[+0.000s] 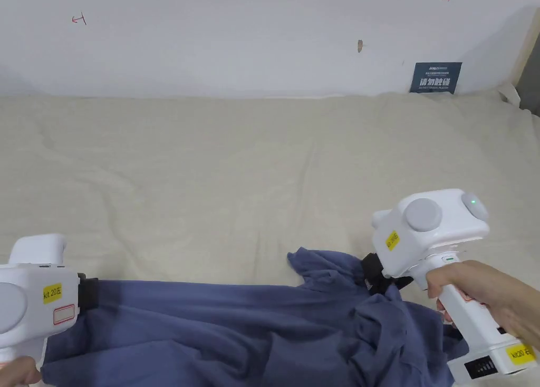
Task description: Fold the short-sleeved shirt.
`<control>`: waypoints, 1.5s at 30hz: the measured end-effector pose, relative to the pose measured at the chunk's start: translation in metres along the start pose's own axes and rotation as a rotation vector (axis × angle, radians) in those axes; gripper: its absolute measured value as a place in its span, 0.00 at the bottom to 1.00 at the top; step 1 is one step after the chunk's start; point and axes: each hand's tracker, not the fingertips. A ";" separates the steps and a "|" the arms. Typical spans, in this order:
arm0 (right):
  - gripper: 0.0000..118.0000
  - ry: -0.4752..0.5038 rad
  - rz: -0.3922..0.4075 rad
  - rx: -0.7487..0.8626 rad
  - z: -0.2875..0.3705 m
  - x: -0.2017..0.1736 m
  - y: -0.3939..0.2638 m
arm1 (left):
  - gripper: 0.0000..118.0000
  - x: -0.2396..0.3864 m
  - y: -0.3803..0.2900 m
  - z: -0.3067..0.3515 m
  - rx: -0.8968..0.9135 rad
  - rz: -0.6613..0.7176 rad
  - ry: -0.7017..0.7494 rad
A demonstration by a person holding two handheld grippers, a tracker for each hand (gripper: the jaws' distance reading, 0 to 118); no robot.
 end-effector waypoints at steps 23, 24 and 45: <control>0.06 0.054 -0.118 0.681 0.339 0.040 0.062 | 0.04 0.058 0.207 0.182 0.491 -0.079 -0.050; 0.06 0.057 -0.130 0.710 0.350 0.040 0.069 | 0.04 0.060 0.220 0.189 0.507 -0.082 -0.049; 0.06 -0.027 -0.200 1.016 0.448 0.067 0.259 | 0.04 0.109 0.447 0.192 0.720 -0.113 -0.003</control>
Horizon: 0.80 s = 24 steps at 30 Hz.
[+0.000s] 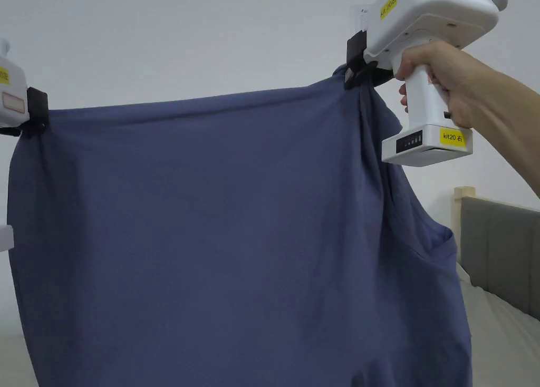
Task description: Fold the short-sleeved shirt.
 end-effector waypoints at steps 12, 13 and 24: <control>0.06 0.031 0.024 -0.044 -0.071 0.017 -0.039 | 0.04 0.005 -0.034 -0.058 0.032 -0.071 0.079; 0.06 0.025 0.013 -0.067 -0.081 0.020 -0.053 | 0.04 0.007 -0.050 -0.058 -0.007 -0.066 0.073; 0.06 -0.007 -0.037 -0.455 -0.181 0.062 -0.279 | 0.04 0.005 -0.298 -0.128 -0.452 -0.045 0.038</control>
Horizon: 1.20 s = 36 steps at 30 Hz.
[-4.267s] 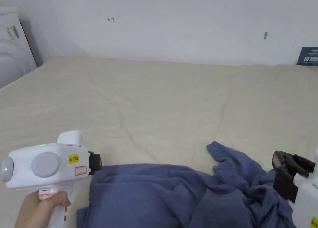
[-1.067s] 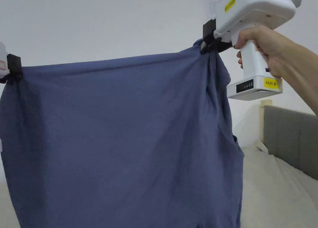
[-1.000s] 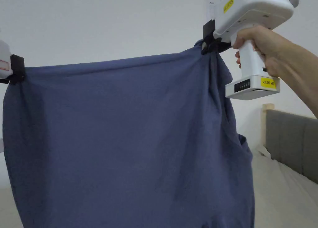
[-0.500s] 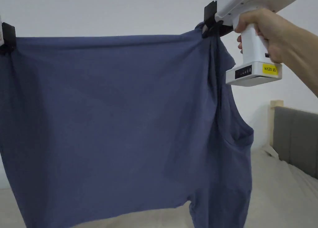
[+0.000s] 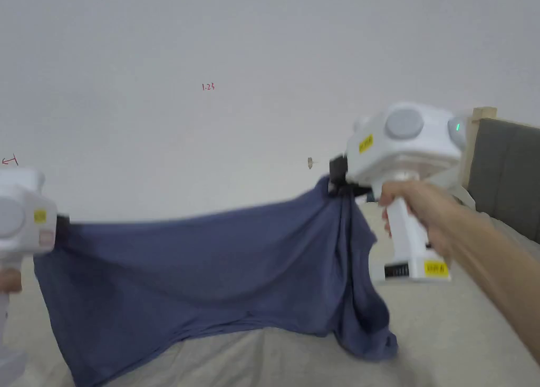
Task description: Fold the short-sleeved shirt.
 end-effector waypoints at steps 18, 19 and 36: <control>0.06 0.052 -0.094 -0.154 0.054 0.030 -0.227 | 0.04 -0.019 -0.205 0.094 -0.126 0.084 -0.091; 0.06 0.052 -0.096 -0.155 0.073 0.026 -0.240 | 0.04 -0.021 -0.217 0.113 -0.125 0.081 -0.058; 0.06 -0.026 0.011 -0.165 0.234 -0.002 -0.438 | 0.04 -0.050 -0.362 0.299 -0.149 0.040 -0.044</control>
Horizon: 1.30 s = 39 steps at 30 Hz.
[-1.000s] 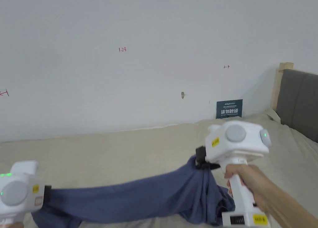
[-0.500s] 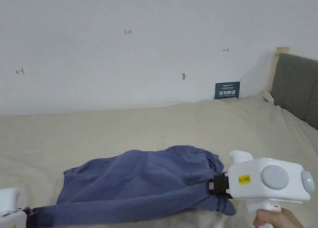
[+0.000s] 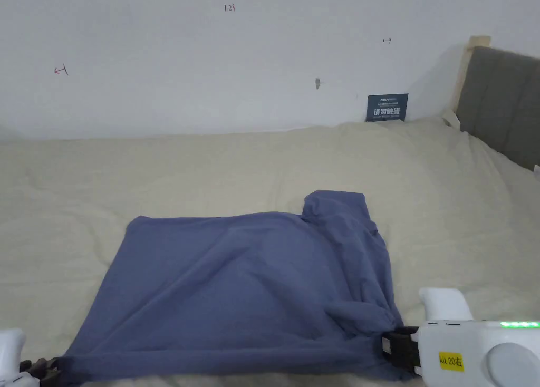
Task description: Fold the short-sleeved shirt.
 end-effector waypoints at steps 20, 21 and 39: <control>0.48 -0.013 -0.015 0.172 0.037 0.010 0.020 | 0.71 0.006 0.028 0.020 0.121 0.074 -0.124; 0.12 -0.038 -0.044 0.182 0.034 0.012 0.027 | 0.45 0.012 0.037 0.022 0.136 0.076 -0.114; 0.72 -0.108 -0.147 -0.073 -0.187 0.099 0.267 | 0.00 0.058 0.123 -0.089 0.112 0.038 -0.071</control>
